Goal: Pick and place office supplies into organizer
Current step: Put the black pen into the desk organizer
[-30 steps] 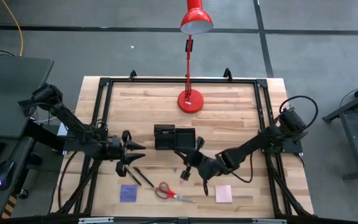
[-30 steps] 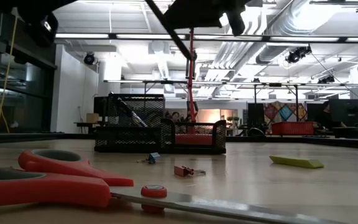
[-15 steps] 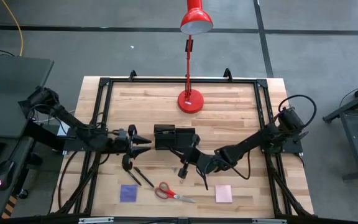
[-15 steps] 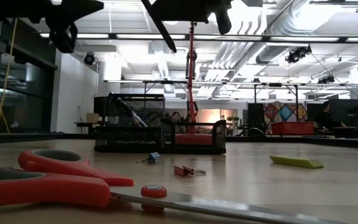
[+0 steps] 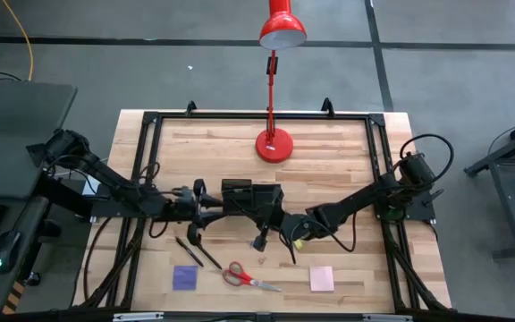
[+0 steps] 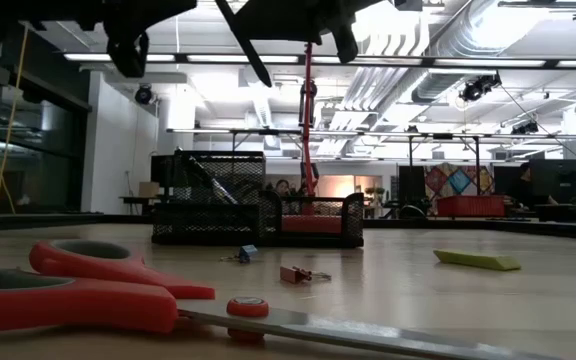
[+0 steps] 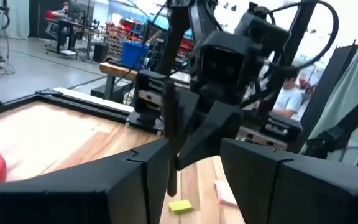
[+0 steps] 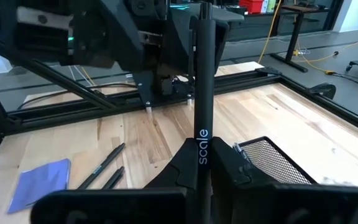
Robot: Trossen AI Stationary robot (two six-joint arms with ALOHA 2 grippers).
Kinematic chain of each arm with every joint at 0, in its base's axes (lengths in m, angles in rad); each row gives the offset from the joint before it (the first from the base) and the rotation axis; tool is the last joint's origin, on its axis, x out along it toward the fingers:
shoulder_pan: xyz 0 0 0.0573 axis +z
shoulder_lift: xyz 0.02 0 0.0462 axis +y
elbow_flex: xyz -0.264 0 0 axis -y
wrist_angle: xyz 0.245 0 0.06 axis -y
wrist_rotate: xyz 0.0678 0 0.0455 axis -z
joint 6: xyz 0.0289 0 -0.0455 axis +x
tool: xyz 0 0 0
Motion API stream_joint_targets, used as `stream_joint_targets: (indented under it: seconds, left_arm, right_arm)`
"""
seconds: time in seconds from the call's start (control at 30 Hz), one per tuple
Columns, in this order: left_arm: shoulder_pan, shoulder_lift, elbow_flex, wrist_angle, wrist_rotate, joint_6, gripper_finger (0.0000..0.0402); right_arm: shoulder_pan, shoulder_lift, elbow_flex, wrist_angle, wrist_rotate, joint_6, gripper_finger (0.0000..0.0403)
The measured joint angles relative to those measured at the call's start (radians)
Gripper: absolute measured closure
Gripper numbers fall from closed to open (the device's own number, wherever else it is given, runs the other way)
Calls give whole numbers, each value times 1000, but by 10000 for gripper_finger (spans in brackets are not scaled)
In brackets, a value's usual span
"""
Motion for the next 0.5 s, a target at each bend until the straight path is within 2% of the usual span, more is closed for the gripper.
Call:
stream_joint_targets:
  seconds: [0.3,0.4,0.5]
  left_arm:
    - [0,58,41,-8,-39,16,266]
    - [0,58,42,-18,-43,7,266]
    - [1,58,42,-32,-44,6,266]
  right_arm:
    - [-1,45,0,24,-3,17,399]
    - [14,48,0,26,43,-8,400]
    - [24,48,0,81,40,-46,400]
